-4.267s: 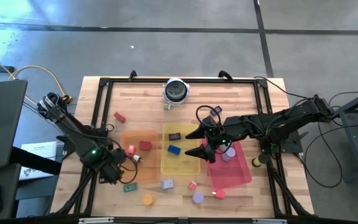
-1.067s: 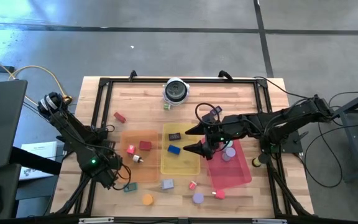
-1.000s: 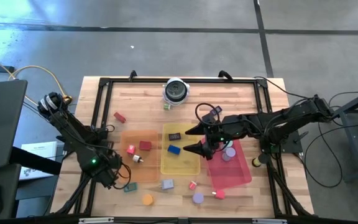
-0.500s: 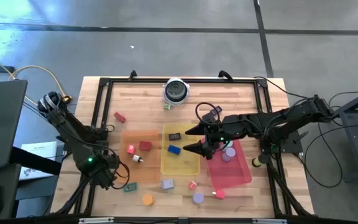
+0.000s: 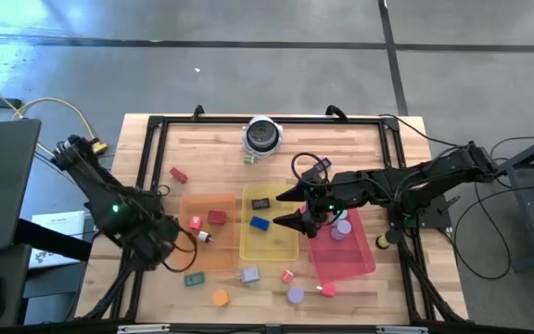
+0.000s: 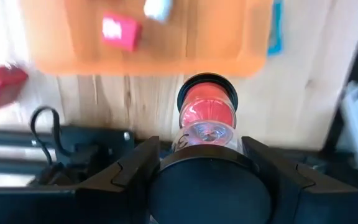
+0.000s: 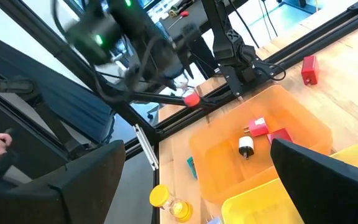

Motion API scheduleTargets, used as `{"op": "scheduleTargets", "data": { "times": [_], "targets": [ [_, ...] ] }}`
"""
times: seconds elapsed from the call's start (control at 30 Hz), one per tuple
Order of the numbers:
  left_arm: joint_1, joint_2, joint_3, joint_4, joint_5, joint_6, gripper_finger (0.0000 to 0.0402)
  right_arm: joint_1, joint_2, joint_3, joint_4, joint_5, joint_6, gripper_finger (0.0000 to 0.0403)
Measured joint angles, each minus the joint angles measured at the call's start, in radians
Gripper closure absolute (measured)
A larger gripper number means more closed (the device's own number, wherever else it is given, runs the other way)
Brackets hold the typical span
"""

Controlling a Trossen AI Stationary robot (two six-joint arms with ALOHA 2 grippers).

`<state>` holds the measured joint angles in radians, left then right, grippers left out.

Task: Pick & Place Office items
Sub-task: Put the black hourglass timer into the red bin

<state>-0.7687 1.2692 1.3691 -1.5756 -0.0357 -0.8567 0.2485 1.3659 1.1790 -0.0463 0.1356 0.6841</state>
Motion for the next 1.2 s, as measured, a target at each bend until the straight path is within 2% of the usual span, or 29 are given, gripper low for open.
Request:
{"op": "scheduleTargets", "data": {
  "times": [0.27, 0.4, 0.53, 0.67, 0.8, 0.93, 1.07, 1.2],
  "targets": [
    [0.101, -0.034, 0.191, 0.008, -0.215, 0.088, 0.0203, 0.000, 0.000, 0.000, 0.012, 0.025, 0.000, 0.0009],
    [0.147, -0.034, 0.260, 0.055, -0.364, 0.187, 0.0203, 0.000, 0.000, 0.000, 0.036, 0.051, 0.005, 0.0009],
    [0.189, -0.034, 0.274, 0.213, -0.536, 0.366, 0.0203, 0.000, 0.000, 0.000, 0.097, 0.047, 0.006, 0.0009],
    [0.225, -0.034, 0.274, 0.477, -0.670, 0.598, 0.0203, 0.000, 0.000, 0.000, 0.192, 0.068, 0.007, 0.0009],
    [0.250, -0.033, 0.274, 0.785, -0.701, 0.797, 0.0202, 0.000, 0.000, 0.000, 0.290, 0.145, 0.054, 0.0009],
    [0.252, -0.033, 0.274, 1.023, -0.702, 0.964, 0.0202, -0.006, 0.000, 0.000, 0.396, 0.153, 0.051, 0.0009],
    [0.268, -0.031, 0.274, 1.126, -0.700, 1.062, 0.0202, -0.016, 0.000, 0.000, 0.481, 0.151, 0.047, 0.0009],
    [0.285, -0.030, 0.274, 1.132, -0.702, 1.086, 0.0202, -0.016, 0.000, 0.000, 0.571, 0.151, 0.017, 0.0009]
  ]
}}
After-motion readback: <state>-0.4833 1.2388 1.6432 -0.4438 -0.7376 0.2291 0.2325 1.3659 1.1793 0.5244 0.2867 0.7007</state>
